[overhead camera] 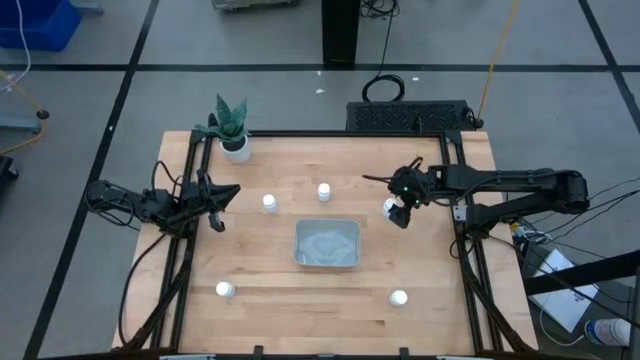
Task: Pick and place pill bottles into a basket
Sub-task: Put the white pill bottle into the gray bin
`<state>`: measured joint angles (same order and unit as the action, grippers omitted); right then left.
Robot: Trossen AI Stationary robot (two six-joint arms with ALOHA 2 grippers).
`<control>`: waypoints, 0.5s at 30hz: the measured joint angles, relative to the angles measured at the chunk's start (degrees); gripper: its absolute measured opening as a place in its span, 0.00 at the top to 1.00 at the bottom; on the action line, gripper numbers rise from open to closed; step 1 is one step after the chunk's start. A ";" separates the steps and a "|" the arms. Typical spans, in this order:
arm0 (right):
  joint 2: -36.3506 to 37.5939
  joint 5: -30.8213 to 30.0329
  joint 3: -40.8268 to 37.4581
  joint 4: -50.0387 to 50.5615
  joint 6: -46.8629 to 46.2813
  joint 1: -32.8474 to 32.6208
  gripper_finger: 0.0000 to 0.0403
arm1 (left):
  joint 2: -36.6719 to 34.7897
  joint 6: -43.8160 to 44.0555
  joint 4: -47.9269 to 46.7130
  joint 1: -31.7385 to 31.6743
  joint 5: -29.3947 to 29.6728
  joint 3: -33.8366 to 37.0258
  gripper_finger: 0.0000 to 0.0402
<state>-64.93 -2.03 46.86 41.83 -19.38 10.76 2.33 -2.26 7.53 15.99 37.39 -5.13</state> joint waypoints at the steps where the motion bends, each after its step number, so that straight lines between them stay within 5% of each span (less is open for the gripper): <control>1: 0.00 0.58 -0.85 -1.01 -0.26 0.00 0.27 | -0.02 0.00 0.00 0.00 0.00 0.00 0.91; 15: -0.02 0.86 -5.59 -7.37 -0.52 0.00 0.27 | -0.01 0.26 -0.01 0.00 0.01 0.00 0.91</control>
<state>-64.95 -1.16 41.28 34.46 -19.90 10.76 2.32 -2.00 7.52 15.99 37.40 -5.13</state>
